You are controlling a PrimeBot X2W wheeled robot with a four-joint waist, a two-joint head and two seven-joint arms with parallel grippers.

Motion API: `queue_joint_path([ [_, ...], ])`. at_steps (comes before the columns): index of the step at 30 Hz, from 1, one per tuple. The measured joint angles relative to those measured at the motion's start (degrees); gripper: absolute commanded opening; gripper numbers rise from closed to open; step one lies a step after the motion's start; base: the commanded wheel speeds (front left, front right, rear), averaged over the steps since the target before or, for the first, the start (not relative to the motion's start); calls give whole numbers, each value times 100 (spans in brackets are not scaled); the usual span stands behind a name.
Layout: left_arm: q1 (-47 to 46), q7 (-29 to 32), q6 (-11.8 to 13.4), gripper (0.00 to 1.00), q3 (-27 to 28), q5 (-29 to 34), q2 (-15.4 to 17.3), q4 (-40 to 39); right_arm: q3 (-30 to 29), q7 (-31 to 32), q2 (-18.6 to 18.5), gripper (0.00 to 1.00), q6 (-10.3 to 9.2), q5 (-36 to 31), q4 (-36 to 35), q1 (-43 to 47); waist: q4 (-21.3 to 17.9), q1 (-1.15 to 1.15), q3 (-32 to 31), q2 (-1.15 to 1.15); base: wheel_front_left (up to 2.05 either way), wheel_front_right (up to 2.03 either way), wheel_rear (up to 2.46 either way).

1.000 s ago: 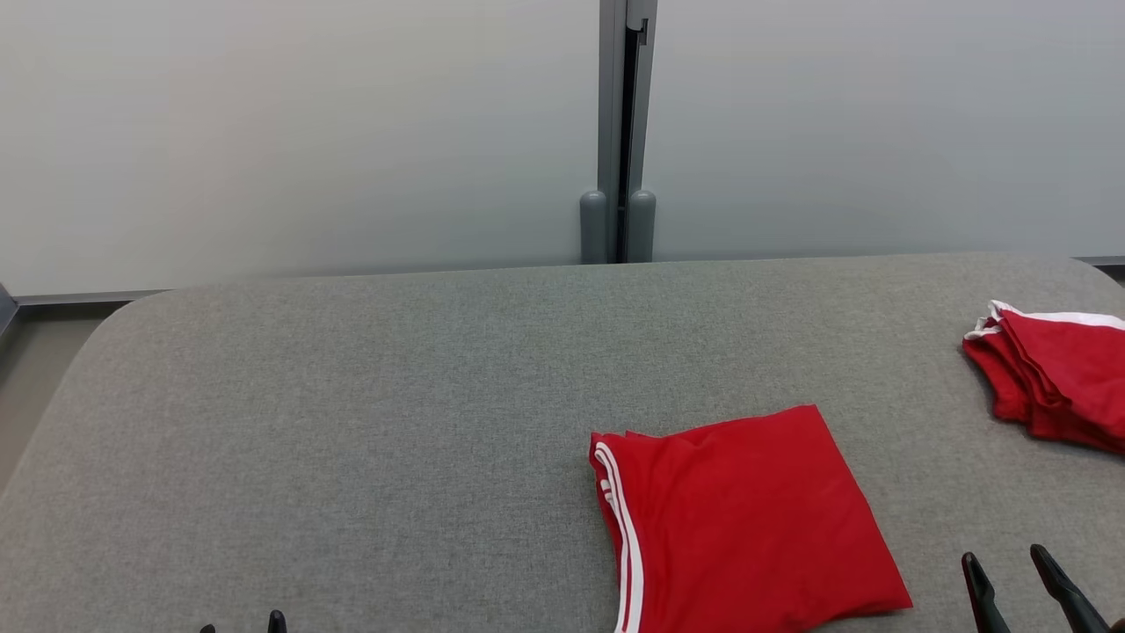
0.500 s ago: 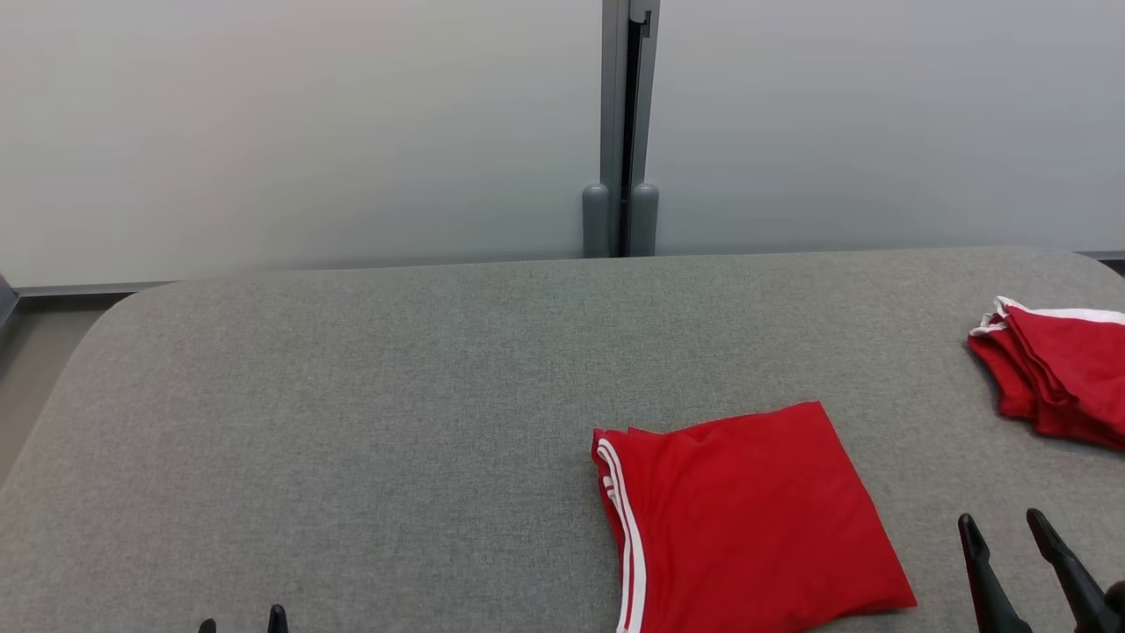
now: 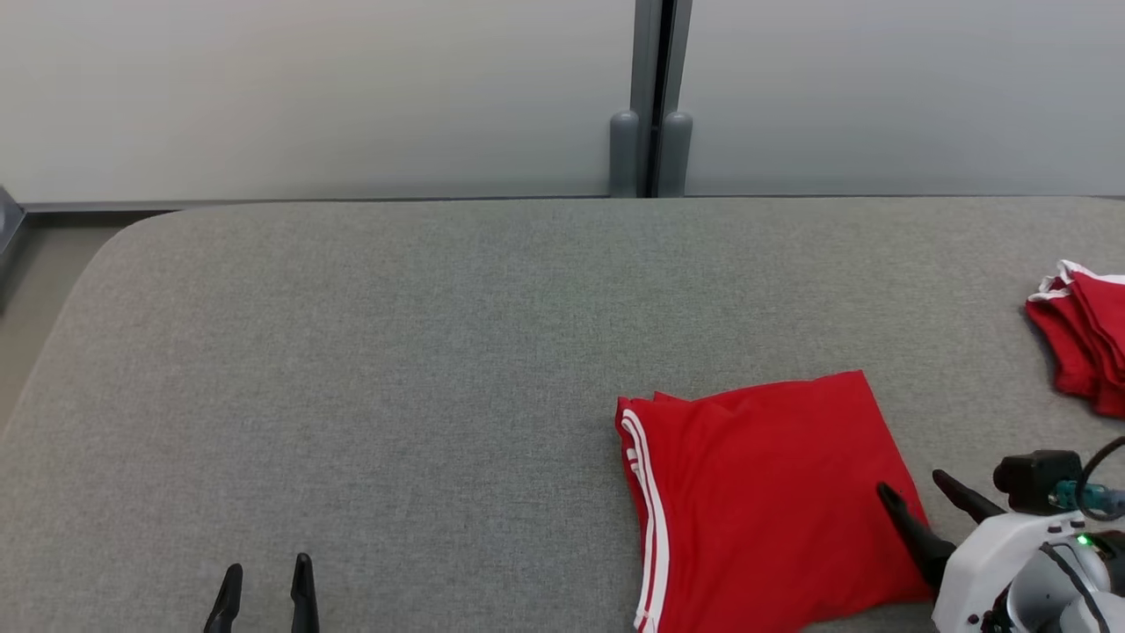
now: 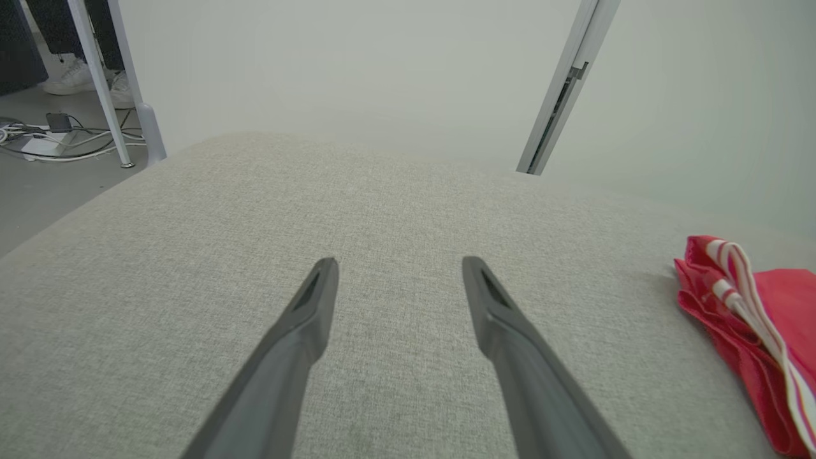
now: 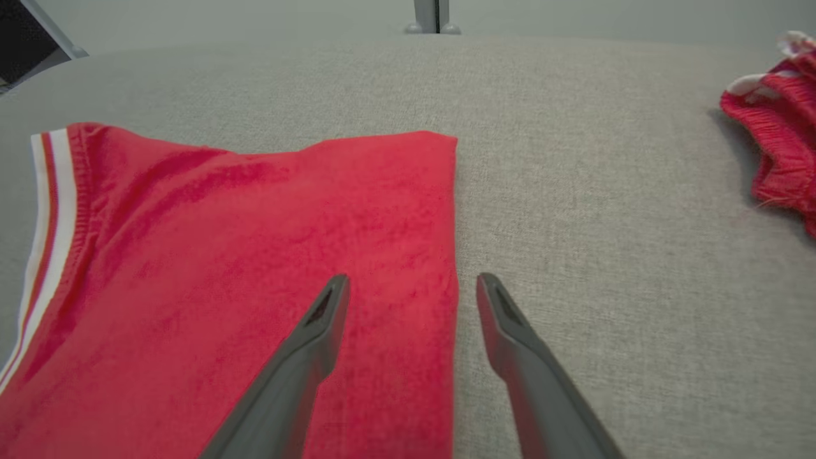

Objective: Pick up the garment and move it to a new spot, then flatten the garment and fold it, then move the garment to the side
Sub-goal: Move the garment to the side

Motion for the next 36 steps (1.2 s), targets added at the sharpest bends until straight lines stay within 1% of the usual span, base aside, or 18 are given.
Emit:
queue_joint_path([
  [2, -108, 0, -8, 100, -24, -1, 0, 12, 113, 76, -24, 100, 0, 64, 304, -270, 96, 0, 151, 0, 0, 0, 0],
  [10, -305, 0, -42, 100, -15, -7, 1, 59, 205, 45, -34, 100, 0, 133, 923, -830, 294, 0, 463, 0, 0, 0, 0],
  [16, -366, 0, -47, 100, -32, -21, 1, 82, 330, 118, -33, 100, 0, 210, 1169, -1031, 332, 0, 573, 0, 0, 0, 0],
  [21, -451, 0, -48, 100, -59, -23, 0, 94, 549, 355, -53, 100, 0, 519, 1250, -1206, 329, 0, 659, 0, 0, 0, 0],
  [22, -455, 0, -51, 100, -69, -23, 1, 94, 604, 398, -76, 44, 0, 590, 1234, -1244, 330, 0, 680, 0, 0, 0, 0],
  [23, -464, 0, -55, 100, -76, -23, 0, 96, 636, 398, -96, 0, 0, 671, 1215, -1284, 331, 0, 702, 0, 0, 0, 0],
  [26, -548, 0, -56, 100, -81, -25, 0, 76, 719, 392, -153, 0, 0, 977, 1111, -1439, 328, 0, 787, 0, 0, 0, 0],
  [28, -580, 0, -54, 100, -69, -45, 3, 45, 732, 370, -290, 0, 1, 1051, 1014, -1667, 304, 0, 858, 0, 0, 0, 0],
  [31, -603, 0, -46, 100, -59, -49, 1, 29, 669, 345, -611, 0, 1, 1151, 789, -2146, 206, 0, 956, 0, 0, 0, 0],
  [36, -708, 0, -47, 100, -51, -48, 1, -3, 517, 583, -1210, 0, 1, 1244, 313, -2735, -28, 0, 1113, 0, 0, 0, 0],
])
